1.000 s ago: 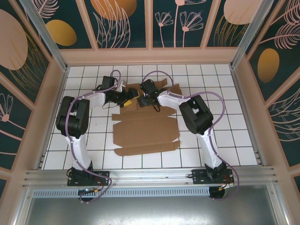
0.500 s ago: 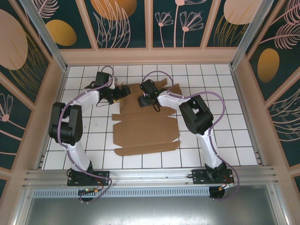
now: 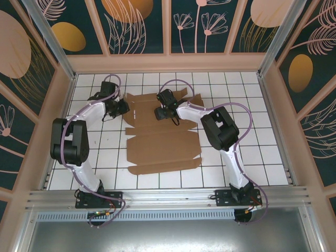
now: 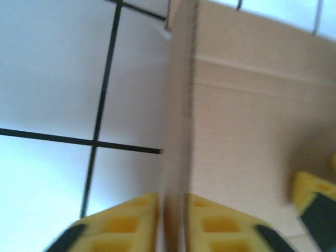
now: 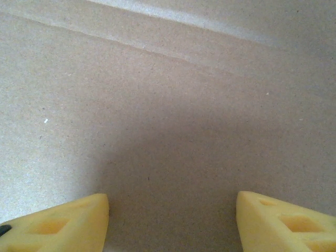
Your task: Fold the paper box
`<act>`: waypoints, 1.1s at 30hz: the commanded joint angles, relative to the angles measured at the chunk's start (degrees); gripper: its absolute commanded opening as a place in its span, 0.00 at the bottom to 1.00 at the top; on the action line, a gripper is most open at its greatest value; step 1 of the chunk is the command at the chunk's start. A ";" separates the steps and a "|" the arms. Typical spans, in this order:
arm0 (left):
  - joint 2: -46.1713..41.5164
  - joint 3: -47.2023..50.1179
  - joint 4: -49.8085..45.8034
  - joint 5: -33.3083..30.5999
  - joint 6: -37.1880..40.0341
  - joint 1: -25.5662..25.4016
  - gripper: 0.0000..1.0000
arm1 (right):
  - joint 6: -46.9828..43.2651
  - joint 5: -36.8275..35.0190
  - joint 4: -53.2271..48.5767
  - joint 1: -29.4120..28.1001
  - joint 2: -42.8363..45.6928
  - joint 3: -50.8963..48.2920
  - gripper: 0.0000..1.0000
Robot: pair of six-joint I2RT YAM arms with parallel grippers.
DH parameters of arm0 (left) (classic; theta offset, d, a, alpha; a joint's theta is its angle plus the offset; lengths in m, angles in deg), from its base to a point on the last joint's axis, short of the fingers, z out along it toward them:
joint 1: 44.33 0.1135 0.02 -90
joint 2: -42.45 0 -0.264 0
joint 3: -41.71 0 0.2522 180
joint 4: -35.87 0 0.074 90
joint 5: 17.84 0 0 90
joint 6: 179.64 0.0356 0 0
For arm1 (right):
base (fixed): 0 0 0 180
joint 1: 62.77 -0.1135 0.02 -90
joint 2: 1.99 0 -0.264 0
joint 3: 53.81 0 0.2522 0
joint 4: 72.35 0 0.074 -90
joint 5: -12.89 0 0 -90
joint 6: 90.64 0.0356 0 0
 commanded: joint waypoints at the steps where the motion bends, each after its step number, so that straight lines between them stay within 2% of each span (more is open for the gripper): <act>1: 2.07 -0.01 -2.50 -6.28 0.41 -0.11 0.09 | -0.16 3.86 -7.31 -1.05 -2.43 -2.95 0.64; 6: 6.49 -2.68 -4.61 -12.93 1.19 -2.95 0.02 | -0.12 3.18 -7.29 -1.04 -2.88 -2.82 0.63; 9: 9.52 -4.68 -5.93 -17.42 1.30 -5.65 0.02 | 0.04 2.59 -7.40 -1.03 -3.18 -2.55 0.63; 11: 11.44 -6.17 -6.78 -20.08 0.74 -7.32 0.04 | 0.28 2.63 -7.62 -1.06 -3.46 -2.29 0.62; 17: 12.10 -8.11 -7.64 -20.98 -0.41 -9.61 0.15 | 0.53 2.36 -7.84 -1.06 -3.99 -2.09 0.61; 21: 5.57 -6.49 -6.84 -19.77 -0.14 -8.87 0.38 | 0.60 2.37 -7.51 -1.03 -3.40 -2.98 0.61; 23: 0.82 -4.04 -5.52 -15.78 -1.07 -7.31 0.50 | 0.75 2.48 -7.31 -1.06 -3.20 -3.28 0.61; 26: -4.90 0.92 -3.26 -9.42 -2.63 -5.19 0.62 | 0.87 2.83 -7.27 -1.04 -3.17 -3.26 0.61; 29: -10.09 5.07 -3.14 -5.32 -2.31 -4.94 0.71 | 0.93 2.88 -7.20 -1.05 -3.11 -3.34 0.60; 33: -14.61 12.27 -1.83 -3.11 -3.91 -4.90 0.74 | 0.94 2.83 -7.05 -0.95 -3.20 -3.59 0.60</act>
